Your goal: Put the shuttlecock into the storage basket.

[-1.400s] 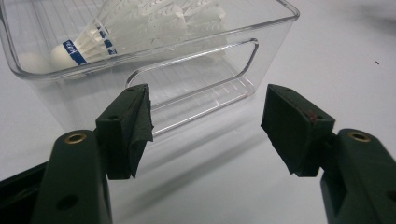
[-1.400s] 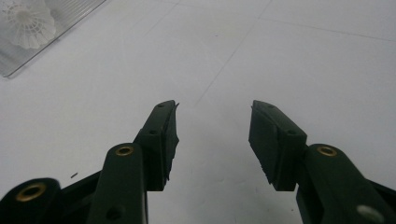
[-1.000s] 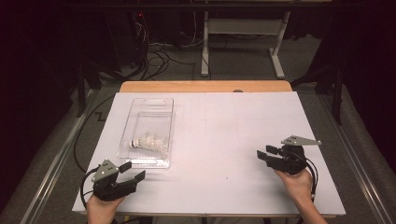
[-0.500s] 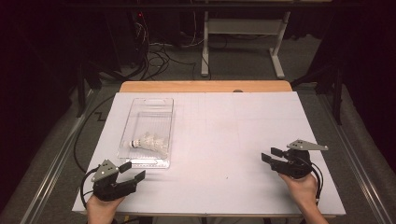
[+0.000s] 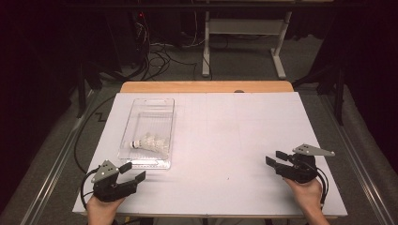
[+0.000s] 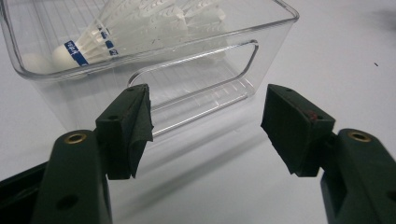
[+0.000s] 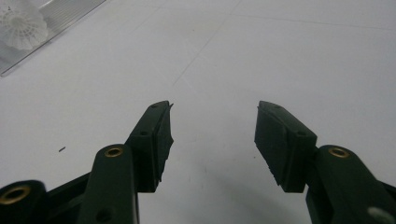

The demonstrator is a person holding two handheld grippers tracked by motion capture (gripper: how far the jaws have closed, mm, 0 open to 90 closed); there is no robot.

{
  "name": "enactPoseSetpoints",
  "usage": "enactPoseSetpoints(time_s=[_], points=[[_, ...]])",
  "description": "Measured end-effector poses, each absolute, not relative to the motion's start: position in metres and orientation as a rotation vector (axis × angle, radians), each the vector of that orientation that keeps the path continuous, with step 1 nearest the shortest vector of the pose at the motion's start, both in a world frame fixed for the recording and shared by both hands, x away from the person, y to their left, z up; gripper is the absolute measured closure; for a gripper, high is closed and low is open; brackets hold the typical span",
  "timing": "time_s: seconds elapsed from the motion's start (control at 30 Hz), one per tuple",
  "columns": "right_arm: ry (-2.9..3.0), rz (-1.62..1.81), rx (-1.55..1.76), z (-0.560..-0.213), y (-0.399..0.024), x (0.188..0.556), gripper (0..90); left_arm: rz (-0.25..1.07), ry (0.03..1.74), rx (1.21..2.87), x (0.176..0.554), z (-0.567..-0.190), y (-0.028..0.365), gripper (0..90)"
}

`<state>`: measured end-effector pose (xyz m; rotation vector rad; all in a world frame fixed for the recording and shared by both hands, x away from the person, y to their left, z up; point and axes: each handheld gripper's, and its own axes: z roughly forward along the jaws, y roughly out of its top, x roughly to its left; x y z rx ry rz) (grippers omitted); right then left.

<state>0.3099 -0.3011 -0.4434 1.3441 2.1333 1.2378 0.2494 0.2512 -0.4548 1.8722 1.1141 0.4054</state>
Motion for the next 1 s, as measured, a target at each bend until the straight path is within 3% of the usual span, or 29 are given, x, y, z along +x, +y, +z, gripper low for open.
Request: enactPoseSetpoints(time_s=[1.0], points=[[2.066,1.266,1.369,-0.452,-0.319,0.292,43.3,0.404,1.118,1.863,0.249,-0.454,0.252,33.8]])
